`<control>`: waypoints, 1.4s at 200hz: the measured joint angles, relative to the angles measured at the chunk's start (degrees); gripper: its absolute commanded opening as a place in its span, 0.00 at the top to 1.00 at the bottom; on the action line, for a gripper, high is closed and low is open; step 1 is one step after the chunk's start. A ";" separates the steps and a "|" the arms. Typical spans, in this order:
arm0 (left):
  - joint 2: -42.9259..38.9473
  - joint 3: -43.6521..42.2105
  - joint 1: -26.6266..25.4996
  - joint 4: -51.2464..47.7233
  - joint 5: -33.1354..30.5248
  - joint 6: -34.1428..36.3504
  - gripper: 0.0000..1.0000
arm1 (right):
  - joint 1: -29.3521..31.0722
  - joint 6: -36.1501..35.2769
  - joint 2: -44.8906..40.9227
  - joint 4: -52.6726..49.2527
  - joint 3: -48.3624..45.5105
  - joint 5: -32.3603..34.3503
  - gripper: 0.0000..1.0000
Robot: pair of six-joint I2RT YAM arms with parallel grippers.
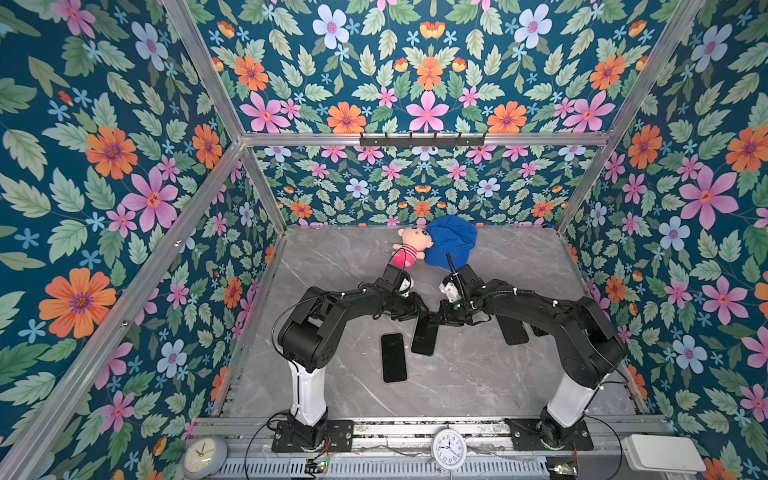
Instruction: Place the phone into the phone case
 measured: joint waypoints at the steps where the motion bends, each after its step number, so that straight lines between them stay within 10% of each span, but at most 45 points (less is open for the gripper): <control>1: 0.00 -0.02 0.00 0.02 0.00 0.00 0.50 | -0.02 0.02 -0.15 -0.04 -0.11 0.07 0.70; 144: -13.09 -13.11 -3.63 -3.63 -1.79 -2.25 0.48 | 1.70 17.97 -8.31 13.18 -15.67 -8.57 0.76; 280: -15.19 -16.15 -5.27 -3.58 -3.13 -3.65 0.46 | 6.49 17.70 -7.08 10.71 -14.40 -4.92 0.83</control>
